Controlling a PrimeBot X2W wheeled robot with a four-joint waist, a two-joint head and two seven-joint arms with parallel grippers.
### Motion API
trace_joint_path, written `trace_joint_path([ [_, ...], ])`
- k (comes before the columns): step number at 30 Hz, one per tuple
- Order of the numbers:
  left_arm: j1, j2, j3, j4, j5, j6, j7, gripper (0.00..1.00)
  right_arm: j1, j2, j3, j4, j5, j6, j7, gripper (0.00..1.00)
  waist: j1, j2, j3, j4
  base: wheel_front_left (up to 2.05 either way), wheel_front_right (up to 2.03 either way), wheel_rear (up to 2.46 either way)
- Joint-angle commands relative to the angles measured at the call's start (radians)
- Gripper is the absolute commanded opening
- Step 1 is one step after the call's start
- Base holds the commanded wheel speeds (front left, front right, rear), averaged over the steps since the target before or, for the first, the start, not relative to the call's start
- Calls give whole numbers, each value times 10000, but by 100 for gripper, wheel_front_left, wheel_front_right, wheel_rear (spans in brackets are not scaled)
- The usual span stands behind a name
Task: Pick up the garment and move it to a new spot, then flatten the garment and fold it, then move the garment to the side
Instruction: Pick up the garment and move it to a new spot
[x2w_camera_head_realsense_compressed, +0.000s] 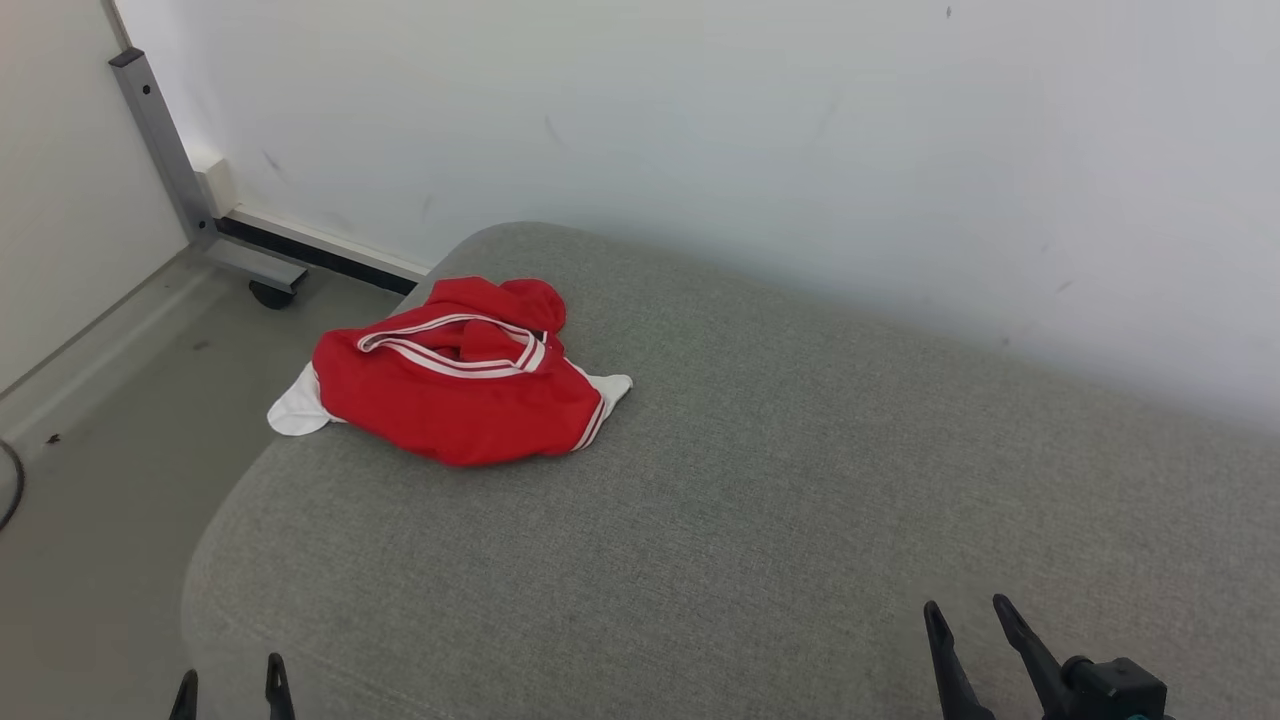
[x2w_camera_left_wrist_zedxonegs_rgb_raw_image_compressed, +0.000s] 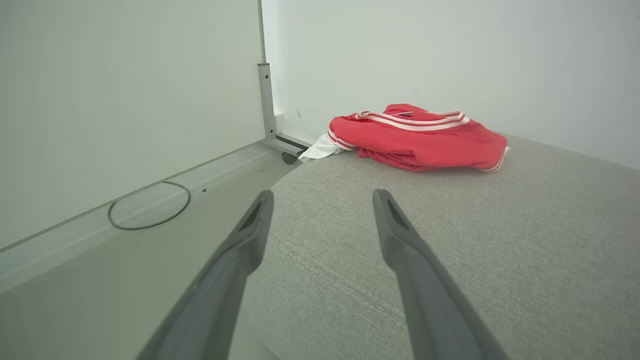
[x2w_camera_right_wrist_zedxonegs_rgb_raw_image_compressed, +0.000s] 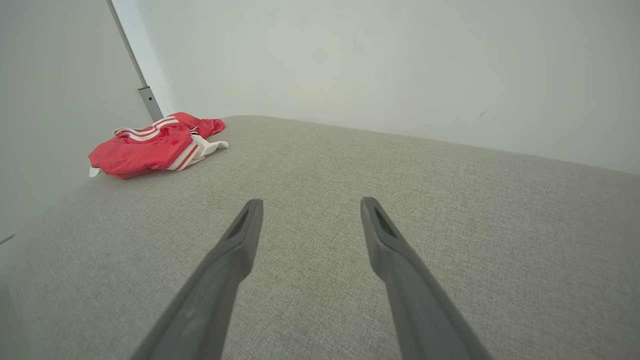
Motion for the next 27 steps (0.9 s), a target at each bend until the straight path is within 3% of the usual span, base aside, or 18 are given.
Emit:
trace_joint_path([
  [1,89,37,53,-24,48,-16,-31,100,-65,14,21,24,47,-22,-67,100,0,0,-23,155,0,0,0],
  [11,-126,0,196,197,-179,-91,-30,100,-198,-121,155,95,106,-22,-74,100,0,0,104,-91,0,0,0],
  [18,-1511,335,108,1361,-525,-289,177,100,-539,-274,311,-134,-19,-22,-11,100,0,0,756,-581,0,0,0],
  [23,-3335,496,167,2270,-1478,-449,1383,100,-1093,-496,437,-573,-106,-22,170,100,0,0,1877,-1185,0,0,0],
  [27,-5052,905,111,2798,-2613,-537,3288,100,-1636,-697,484,-1046,-267,-22,331,100,0,0,2967,-1735,0,0,0],
])
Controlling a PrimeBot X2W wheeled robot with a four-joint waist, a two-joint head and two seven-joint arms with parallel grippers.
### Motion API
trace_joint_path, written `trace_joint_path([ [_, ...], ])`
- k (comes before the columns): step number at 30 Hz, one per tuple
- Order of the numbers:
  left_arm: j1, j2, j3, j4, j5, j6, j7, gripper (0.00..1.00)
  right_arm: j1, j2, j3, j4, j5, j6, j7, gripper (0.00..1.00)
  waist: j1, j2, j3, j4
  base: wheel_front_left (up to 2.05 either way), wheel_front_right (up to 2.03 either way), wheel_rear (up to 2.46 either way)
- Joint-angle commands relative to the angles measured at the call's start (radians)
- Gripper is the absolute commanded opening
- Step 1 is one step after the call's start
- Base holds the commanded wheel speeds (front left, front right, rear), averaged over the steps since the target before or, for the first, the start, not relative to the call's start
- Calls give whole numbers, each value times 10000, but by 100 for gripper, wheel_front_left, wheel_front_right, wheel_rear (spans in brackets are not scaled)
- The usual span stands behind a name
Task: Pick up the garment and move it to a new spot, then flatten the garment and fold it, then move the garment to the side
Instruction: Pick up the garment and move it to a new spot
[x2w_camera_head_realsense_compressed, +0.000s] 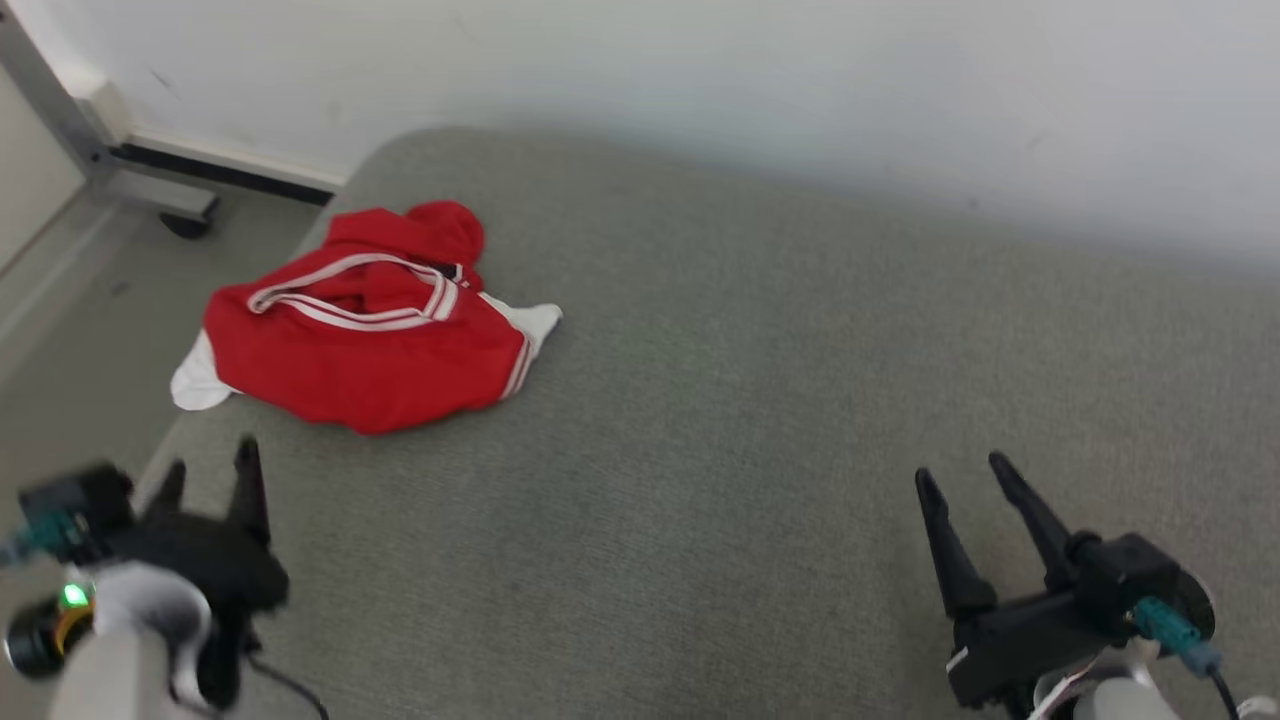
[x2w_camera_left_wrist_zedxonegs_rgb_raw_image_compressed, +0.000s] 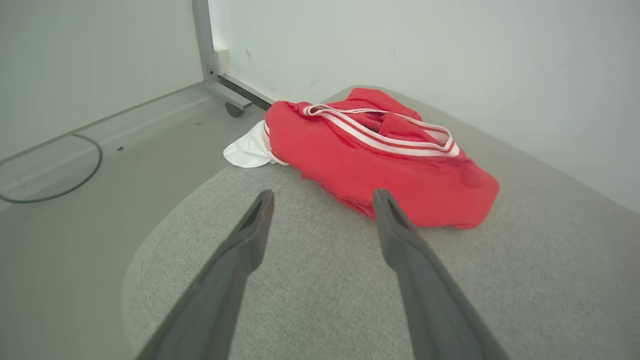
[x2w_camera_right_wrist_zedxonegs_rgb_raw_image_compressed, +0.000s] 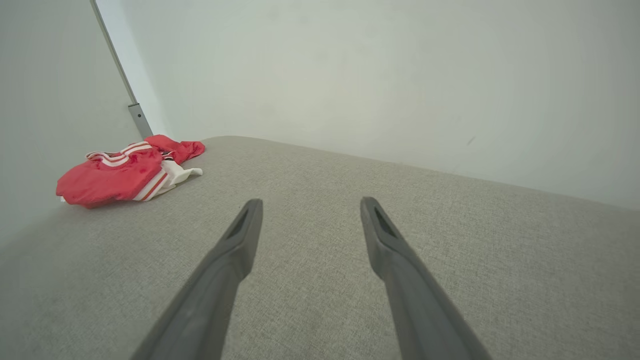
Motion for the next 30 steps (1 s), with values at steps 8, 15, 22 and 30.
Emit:
trace_joint_path([
  [8,-2910,1286,352,-152,-1222,68,2737,100,-978,-163,200,-885,-404,-22,112,100,-2,-2,3127,-1809,0,0,0],
  [15,-4332,2054,856,-536,-1985,672,5180,100,-1483,-27,410,-1277,-561,-22,37,100,-2,-2,4218,-2478,0,0,0],
  [22,-4576,2491,1137,-1119,-2374,1607,7132,100,-1721,131,535,-1245,-608,-22,-89,100,-2,-2,4692,-2985,0,0,0],
  [30,-3454,2658,1155,-1732,-2187,2614,8773,100,-1572,171,511,-1028,-598,-22,-188,100,-2,-2,4727,-3367,0,0,0],
])
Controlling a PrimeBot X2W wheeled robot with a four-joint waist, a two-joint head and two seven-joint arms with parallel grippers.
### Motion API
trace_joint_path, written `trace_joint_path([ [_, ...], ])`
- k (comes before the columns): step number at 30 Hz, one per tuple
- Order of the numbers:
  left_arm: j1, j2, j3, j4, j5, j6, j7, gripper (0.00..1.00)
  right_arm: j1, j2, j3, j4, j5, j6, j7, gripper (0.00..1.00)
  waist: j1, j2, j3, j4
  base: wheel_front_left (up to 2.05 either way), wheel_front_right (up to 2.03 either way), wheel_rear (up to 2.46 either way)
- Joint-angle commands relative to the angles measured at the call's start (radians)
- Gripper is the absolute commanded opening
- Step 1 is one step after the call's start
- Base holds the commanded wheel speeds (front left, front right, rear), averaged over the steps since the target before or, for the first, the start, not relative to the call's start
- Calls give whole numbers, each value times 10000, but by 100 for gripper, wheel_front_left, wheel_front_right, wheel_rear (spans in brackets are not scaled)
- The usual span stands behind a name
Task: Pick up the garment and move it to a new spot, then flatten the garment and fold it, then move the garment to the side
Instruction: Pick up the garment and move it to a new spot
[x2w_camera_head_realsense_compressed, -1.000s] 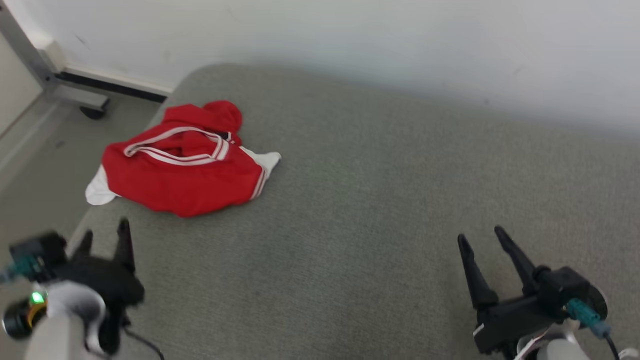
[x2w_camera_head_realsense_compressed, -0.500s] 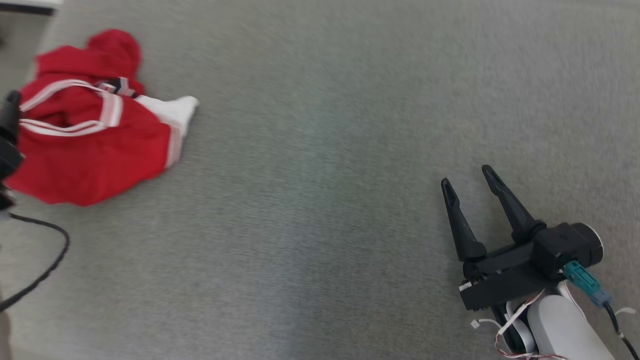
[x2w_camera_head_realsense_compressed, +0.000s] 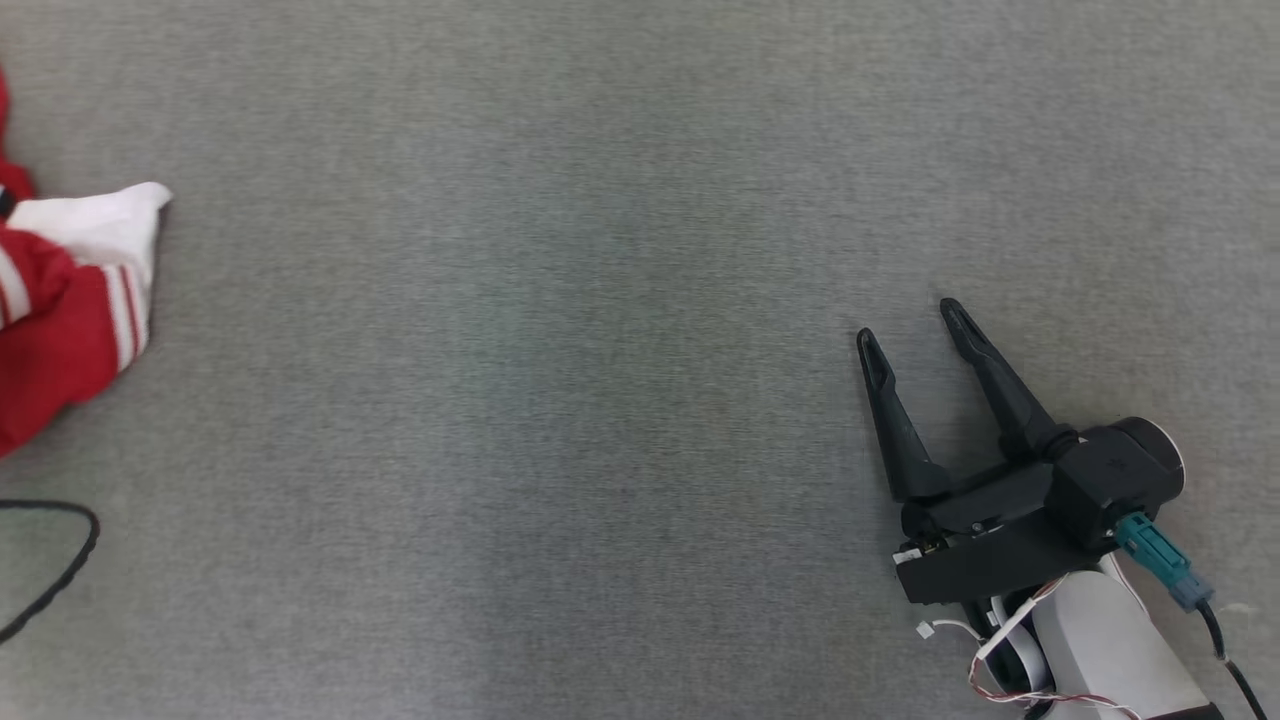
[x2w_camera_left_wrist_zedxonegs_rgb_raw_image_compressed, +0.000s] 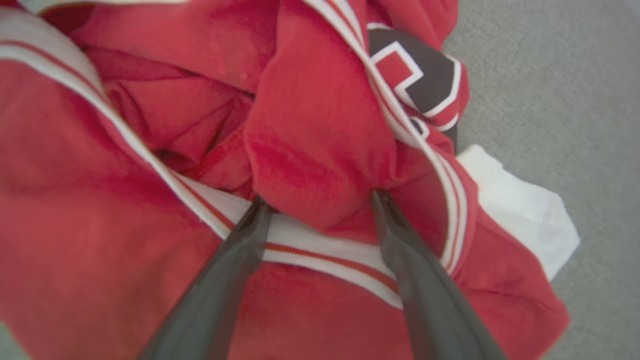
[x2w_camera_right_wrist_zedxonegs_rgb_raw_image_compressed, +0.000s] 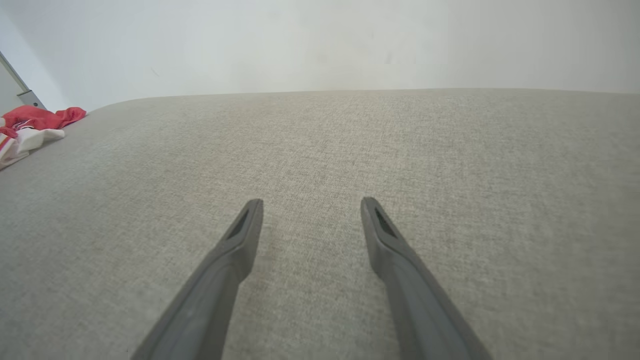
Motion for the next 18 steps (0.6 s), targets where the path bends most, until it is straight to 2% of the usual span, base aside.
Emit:
trace_joint_path([
  [1,258,64,-14,-101,51,90,172,100,165,-88,-64,319,9,-22,49,100,-1,-2,159,-278,0,0,0],
  [3,551,50,-48,-296,78,181,413,100,157,-74,-63,364,27,-22,38,100,-1,-2,76,-315,0,0,0],
  [5,748,48,-29,-510,78,212,473,0,156,-39,-43,428,37,-22,20,100,-1,-2,-39,-328,0,0,0],
  [11,899,70,21,-1254,-148,-4,364,0,294,59,-66,529,104,-22,-53,100,-1,-2,-736,-228,0,0,0],
  [18,605,70,-138,-2079,-317,-339,303,0,733,258,-228,796,284,-22,-117,100,-1,-2,-2214,-68,0,0,0],
])
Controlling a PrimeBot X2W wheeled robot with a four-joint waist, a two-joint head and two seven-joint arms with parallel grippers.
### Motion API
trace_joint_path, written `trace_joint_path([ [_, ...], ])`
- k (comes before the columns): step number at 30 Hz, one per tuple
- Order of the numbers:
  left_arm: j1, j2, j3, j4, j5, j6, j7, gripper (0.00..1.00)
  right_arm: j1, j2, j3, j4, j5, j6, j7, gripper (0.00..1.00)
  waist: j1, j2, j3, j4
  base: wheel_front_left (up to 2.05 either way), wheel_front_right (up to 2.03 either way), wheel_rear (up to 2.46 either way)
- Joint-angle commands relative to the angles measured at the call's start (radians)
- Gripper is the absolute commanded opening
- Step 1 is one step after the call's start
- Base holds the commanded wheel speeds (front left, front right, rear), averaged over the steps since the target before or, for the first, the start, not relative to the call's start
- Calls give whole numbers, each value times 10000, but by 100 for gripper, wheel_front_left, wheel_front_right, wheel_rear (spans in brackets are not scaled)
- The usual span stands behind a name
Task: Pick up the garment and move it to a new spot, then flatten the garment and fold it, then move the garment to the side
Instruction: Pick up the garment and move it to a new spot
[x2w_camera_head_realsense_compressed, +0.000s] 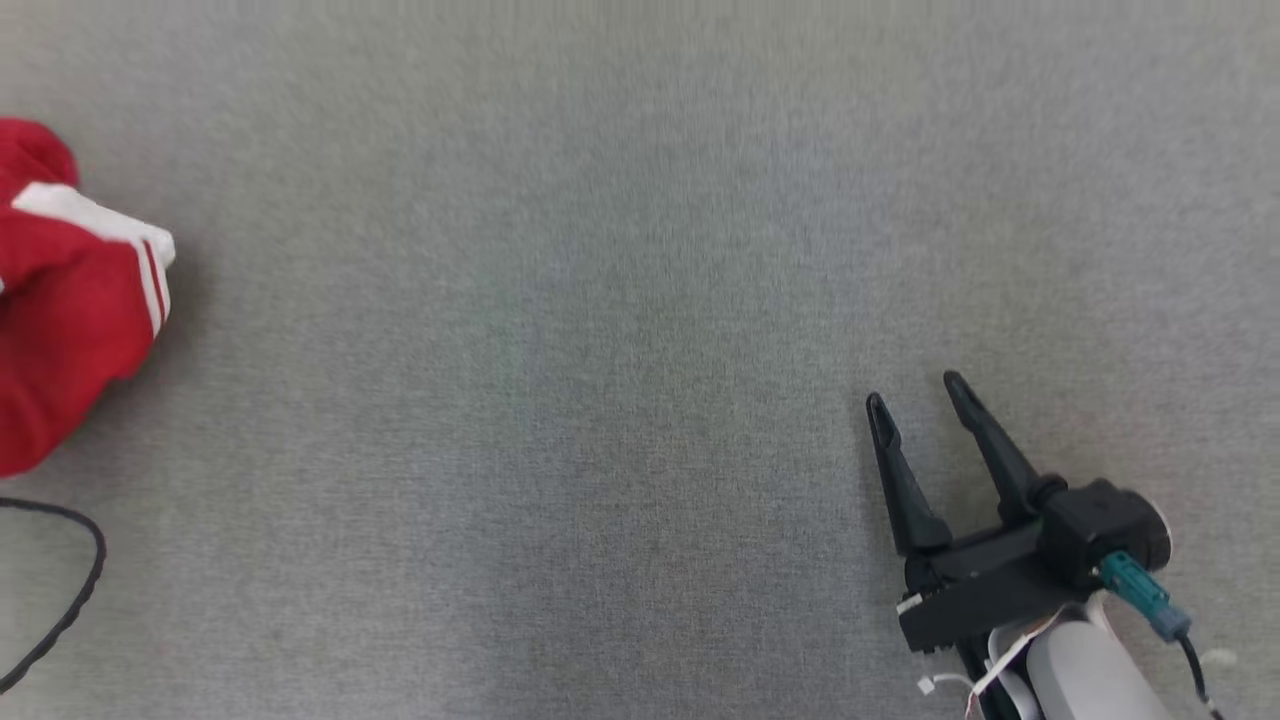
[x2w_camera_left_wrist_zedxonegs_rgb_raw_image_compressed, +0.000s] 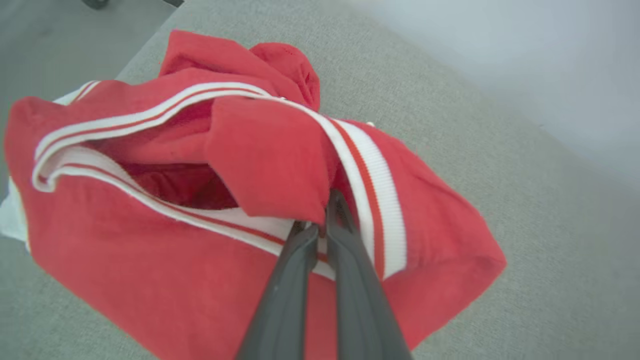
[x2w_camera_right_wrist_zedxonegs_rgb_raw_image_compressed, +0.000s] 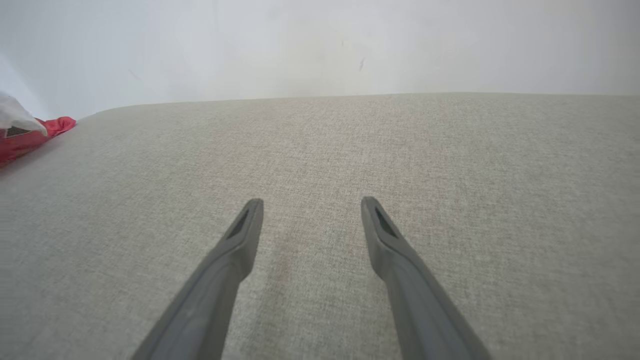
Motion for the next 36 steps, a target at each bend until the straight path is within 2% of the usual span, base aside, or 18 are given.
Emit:
trace_joint_path([
  [1,-73,42,-29,-67,46,-43,-43,0,159,46,-27,26,79,-22,-50,100,0,-1,-898,147,0,0,0],
  [7,-450,-50,-546,-618,23,-477,-120,0,806,271,-220,172,218,-22,-61,100,0,-1,-2356,-50,0,0,0],
  [12,-956,-642,-1444,-934,-70,-917,-245,0,1643,333,-622,122,247,-22,-65,100,0,-1,-3532,-530,0,0,0],
  [16,-1148,-1395,-2167,-991,-246,-1183,-405,0,2117,296,-724,60,210,-22,-64,100,0,-1,-4056,-1030,0,0,0],
  [23,-1061,-2546,-3138,-1166,-555,-1600,-760,0,2290,260,-680,-141,247,-22,-23,100,0,-1,-4350,-2279,0,0,0],
  [29,-701,-2913,-3840,-1332,-541,-1826,-906,0,2382,297,-622,-271,278,-22,96,100,0,-1,-4295,-3328,0,0,0],
  [36,385,-3360,-4314,-687,-796,-1698,-2186,0,2379,372,-634,-320,357,-22,99,100,0,-1,-4006,-4085,0,0,0],
])
